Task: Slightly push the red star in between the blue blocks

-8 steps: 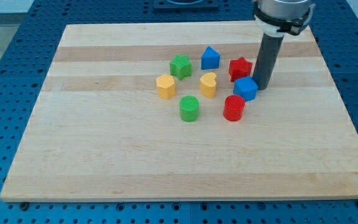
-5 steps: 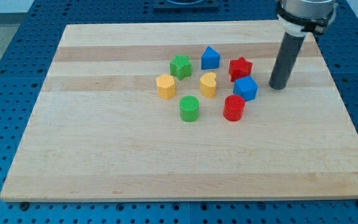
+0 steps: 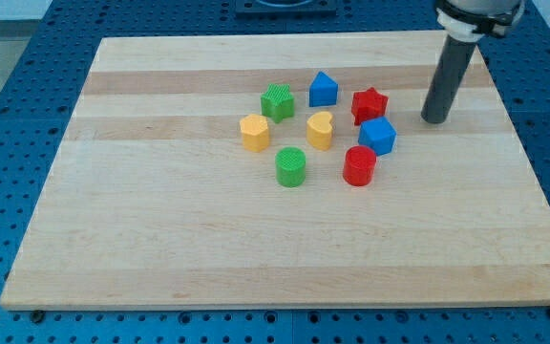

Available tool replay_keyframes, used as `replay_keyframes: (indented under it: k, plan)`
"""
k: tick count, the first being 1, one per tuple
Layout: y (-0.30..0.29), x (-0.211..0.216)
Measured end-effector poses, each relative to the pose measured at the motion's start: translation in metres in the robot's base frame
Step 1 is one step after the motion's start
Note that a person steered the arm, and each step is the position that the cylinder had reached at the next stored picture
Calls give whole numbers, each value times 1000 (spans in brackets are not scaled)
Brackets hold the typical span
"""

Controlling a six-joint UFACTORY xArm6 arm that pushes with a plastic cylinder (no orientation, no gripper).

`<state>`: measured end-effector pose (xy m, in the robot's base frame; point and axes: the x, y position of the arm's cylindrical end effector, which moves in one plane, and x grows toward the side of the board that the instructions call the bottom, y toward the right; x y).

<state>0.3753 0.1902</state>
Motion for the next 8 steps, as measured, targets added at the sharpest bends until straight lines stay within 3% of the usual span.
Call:
replay_keyframes:
  k: [6,8]
  plan:
    - [-59,-20]
    - [-42,-33]
